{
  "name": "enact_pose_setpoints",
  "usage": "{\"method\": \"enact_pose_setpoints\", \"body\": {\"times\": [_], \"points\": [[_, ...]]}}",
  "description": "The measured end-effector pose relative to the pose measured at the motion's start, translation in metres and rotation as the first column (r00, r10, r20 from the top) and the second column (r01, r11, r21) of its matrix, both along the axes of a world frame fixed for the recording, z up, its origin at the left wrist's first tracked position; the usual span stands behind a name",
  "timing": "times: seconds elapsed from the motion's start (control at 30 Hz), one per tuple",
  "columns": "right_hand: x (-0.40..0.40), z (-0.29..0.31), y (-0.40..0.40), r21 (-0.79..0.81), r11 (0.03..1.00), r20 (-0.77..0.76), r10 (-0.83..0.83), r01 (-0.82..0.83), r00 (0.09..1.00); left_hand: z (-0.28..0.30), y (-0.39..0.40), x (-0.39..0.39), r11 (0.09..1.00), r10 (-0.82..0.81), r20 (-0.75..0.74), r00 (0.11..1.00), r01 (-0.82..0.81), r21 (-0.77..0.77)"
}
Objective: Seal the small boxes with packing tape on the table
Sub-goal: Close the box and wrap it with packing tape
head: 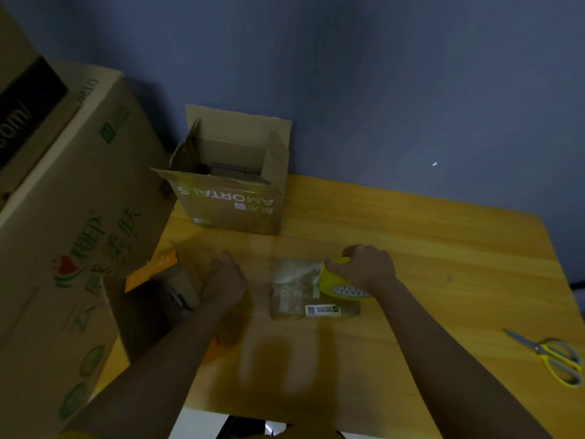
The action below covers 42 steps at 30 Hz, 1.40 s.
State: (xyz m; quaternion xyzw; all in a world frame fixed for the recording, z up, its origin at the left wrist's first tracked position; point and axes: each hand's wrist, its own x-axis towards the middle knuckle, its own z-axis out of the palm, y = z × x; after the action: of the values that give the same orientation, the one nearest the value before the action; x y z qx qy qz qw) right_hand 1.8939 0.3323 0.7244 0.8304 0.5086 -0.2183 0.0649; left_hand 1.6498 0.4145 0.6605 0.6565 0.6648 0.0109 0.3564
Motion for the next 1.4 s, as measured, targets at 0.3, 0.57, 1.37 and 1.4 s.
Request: {"method": "enact_pose_setpoints", "body": {"times": [0.3,0.57,1.37,1.4], "points": [[-0.003,0.005,-0.002,-0.019,1.000,0.013,0.005,-0.005,1.000,-0.002,-0.001,0.009,0.998,-0.060,-0.093,0.994,0.060,-0.004],[0.019,0.007,-0.017,-0.050,0.997,0.070,-0.052,0.056,0.996,-0.030,-0.005,0.036,0.989,0.142,0.162,0.976,-0.134,-0.061],[0.058,0.001,-0.028,-0.008,0.996,0.054,0.089,-0.088,0.995,-0.036,-0.029,0.055,0.944,0.326,0.276,0.904,-0.295,-0.150],[0.059,0.000,-0.027,0.000,0.997,0.039,0.081,-0.081,0.996,-0.038,-0.030,0.055,0.947,0.318,0.280,0.906,-0.287,-0.147]]}}
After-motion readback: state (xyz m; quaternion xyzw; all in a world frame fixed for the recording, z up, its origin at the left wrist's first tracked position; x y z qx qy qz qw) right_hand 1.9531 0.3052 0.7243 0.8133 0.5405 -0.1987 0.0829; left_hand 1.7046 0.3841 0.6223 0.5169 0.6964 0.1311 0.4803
